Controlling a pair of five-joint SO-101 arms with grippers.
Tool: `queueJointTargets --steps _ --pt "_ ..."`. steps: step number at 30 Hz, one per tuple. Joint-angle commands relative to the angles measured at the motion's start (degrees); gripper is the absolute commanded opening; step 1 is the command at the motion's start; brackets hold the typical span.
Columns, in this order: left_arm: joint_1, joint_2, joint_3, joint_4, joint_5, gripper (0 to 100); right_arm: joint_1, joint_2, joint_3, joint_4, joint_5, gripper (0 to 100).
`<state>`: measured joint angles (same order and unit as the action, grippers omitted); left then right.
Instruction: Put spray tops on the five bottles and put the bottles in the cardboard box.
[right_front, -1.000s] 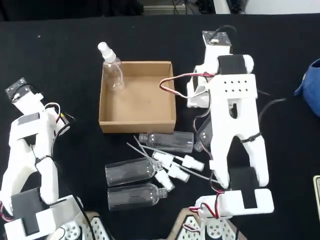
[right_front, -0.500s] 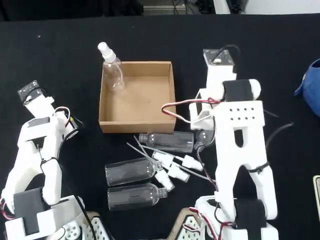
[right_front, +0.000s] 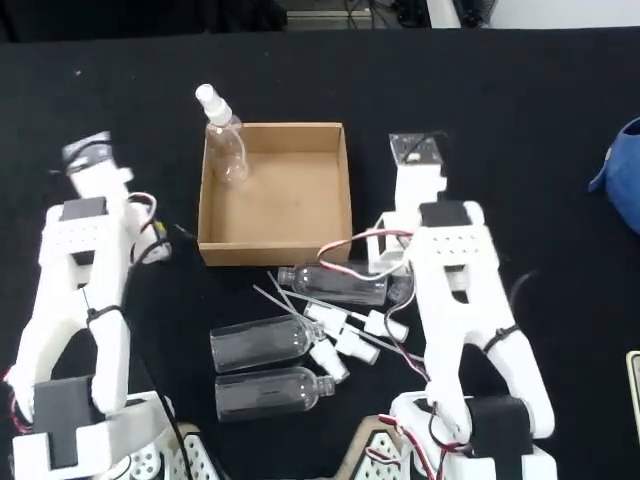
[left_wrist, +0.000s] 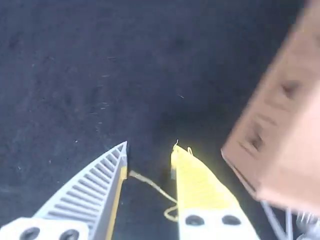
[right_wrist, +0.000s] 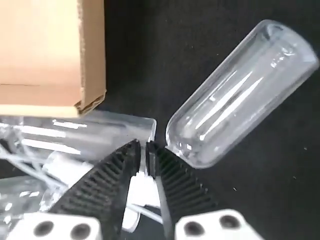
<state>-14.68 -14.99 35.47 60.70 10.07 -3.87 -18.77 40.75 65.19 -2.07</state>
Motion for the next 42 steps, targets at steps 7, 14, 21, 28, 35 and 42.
queueJointTargets --steps 7,14,21,28,35,42 --pt "3.21 -2.64 -4.97 3.08 -8.70 3 1.23 -3.03 2.42 -6.24 -3.43 1.1" --pt "3.21 -2.11 -4.88 3.43 -8.88 3 1.23 -3.03 2.51 -6.51 -3.43 1.1" --pt "3.12 -2.20 -4.88 3.52 -8.88 3 1.23 -3.03 2.51 -6.59 -3.43 1.1" --pt "3.12 -2.81 -3.30 3.08 -8.53 3 1.23 -3.03 2.51 -6.33 -3.43 1.1" --pt "3.03 -2.73 -1.71 2.90 -8.97 3 0.79 -3.03 2.15 -4.31 -2.81 1.2" --pt "3.30 -4.92 0.13 2.99 -14.77 4 0.79 -3.03 1.71 -3.78 1.05 1.3"
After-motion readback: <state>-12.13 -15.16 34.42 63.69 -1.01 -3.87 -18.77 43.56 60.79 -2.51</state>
